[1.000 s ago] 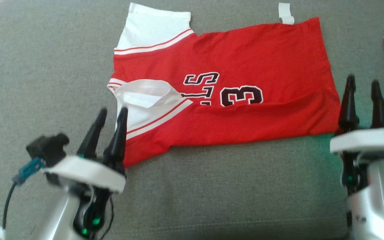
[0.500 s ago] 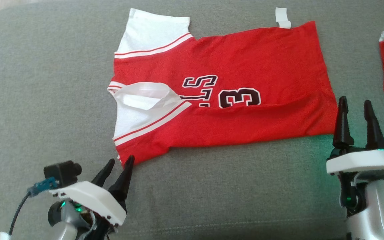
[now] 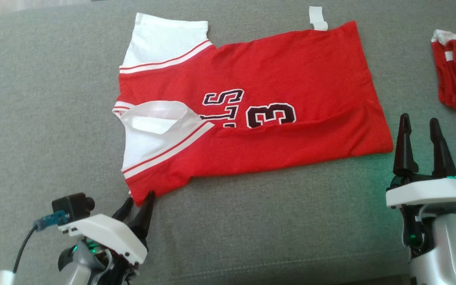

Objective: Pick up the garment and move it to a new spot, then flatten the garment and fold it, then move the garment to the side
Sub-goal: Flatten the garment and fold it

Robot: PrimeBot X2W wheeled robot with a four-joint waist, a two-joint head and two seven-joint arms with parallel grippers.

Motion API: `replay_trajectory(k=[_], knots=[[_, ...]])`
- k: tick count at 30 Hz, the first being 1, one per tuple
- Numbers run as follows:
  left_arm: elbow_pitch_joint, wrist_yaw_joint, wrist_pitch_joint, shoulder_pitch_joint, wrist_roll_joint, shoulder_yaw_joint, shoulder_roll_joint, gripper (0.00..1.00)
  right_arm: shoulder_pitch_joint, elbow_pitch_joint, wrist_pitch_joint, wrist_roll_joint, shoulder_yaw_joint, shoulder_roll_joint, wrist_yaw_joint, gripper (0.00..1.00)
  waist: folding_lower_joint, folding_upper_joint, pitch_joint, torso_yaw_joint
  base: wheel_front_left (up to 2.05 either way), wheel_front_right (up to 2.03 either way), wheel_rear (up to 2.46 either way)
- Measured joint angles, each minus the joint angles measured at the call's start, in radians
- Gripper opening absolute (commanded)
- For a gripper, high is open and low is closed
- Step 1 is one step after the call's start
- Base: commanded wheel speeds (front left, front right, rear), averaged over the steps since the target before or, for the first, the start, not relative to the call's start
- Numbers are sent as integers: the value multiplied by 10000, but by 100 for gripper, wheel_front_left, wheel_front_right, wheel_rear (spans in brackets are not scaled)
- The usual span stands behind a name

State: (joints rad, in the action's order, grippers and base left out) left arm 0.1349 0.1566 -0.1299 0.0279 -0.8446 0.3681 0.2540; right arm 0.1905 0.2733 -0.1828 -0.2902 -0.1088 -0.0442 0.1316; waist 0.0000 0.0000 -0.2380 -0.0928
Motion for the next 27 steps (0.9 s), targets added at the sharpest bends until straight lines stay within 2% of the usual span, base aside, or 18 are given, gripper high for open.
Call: replay_trajectory(k=[2,3,4,5,7,17,26,27], knots=[[67,-84,0,46,-29,2,-36,100,-3,2,75,0,-4,0,0,100,0,0,14,-32,0,0,0],[96,-86,10,52,-29,2,-46,89,-3,13,86,0,-8,0,0,100,0,0,16,-42,0,0,0],[140,-119,12,63,-29,2,-50,70,-5,42,128,12,-25,0,0,100,0,0,19,-45,0,0,0],[201,-161,12,81,-29,2,-56,44,-6,109,219,10,-63,2,0,100,0,0,23,-47,0,0,0],[299,-199,58,100,-31,19,-82,0,-11,399,479,25,-190,2,0,100,0,0,32,-42,0,0,0],[171,-299,686,101,-134,-288,-167,0,-28,1983,986,176,-430,2,0,100,0,0,-12,165,0,0,0],[-238,-244,794,99,-134,-414,-54,0,1029,3511,1133,-194,-163,0,0,100,0,0,-87,406,0,0,0],[-274,-244,800,98,-132,-412,-54,0,1109,3670,1179,-188,-148,-2,0,95,0,0,-91,436,0,0,0]])
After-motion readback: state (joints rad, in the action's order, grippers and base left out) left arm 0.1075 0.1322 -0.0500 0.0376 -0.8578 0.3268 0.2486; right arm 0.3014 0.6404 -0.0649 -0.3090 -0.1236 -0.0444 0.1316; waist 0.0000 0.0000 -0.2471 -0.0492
